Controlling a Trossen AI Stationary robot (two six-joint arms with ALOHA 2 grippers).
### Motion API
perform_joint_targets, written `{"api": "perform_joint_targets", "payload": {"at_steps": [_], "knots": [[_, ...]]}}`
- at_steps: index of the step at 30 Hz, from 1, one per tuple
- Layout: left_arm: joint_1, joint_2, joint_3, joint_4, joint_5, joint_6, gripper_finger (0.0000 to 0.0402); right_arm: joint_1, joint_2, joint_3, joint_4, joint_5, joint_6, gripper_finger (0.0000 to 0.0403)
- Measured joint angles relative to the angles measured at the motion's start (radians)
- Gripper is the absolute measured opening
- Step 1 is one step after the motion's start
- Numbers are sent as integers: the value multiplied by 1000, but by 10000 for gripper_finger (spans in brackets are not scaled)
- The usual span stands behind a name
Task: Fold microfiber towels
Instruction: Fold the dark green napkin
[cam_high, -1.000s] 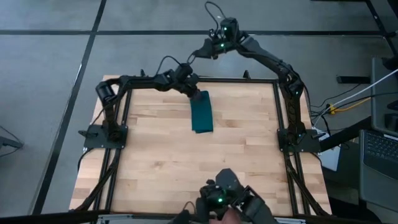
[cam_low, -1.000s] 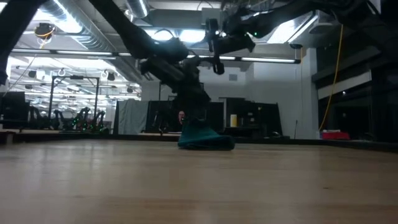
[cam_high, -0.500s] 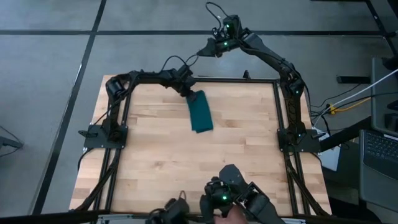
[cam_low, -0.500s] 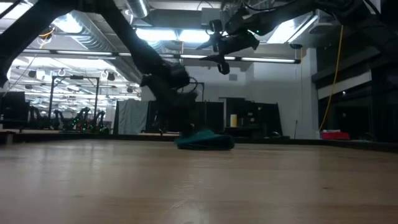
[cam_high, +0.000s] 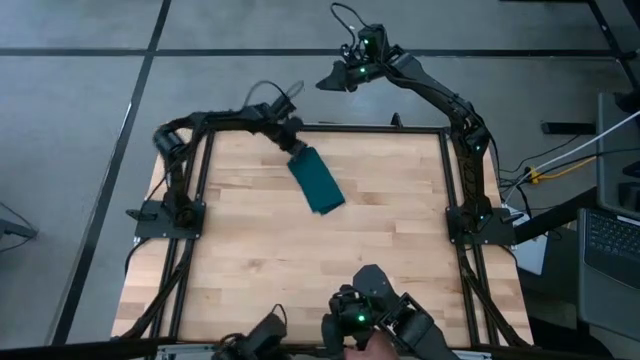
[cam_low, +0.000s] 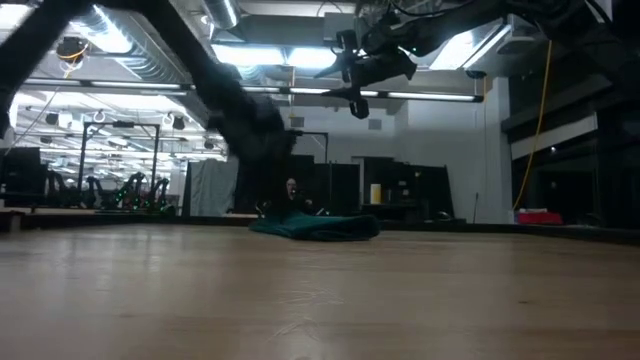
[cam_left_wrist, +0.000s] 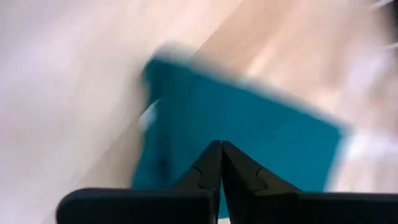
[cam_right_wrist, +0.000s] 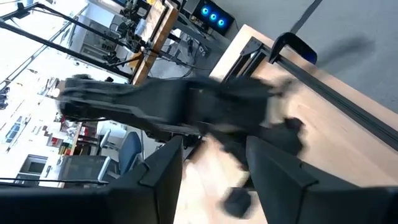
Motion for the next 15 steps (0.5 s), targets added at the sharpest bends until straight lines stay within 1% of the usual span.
{"api": "perform_joint_targets", "payload": {"at_steps": [3, 4, 8, 10, 15], "knots": [[-1, -117, 8, 33, -8, 5, 7, 0, 0, 0, 1, 0, 3, 183], [-2, -145, 7, 41, -25, 5, 7, 0, 0, 0, 5, 0, 3, 184], [-9, -218, 7, 74, -141, 6, 5, 0, 0, 0, 20, 1, 16, 186], [-11, -210, 7, 72, -152, 8, 4, 0, 0, 0, 38, 1, 22, 183], [-49, -116, 5, 130, -136, 12, 4, 5, 0, 0, 56, -5, 41, 169]]}}
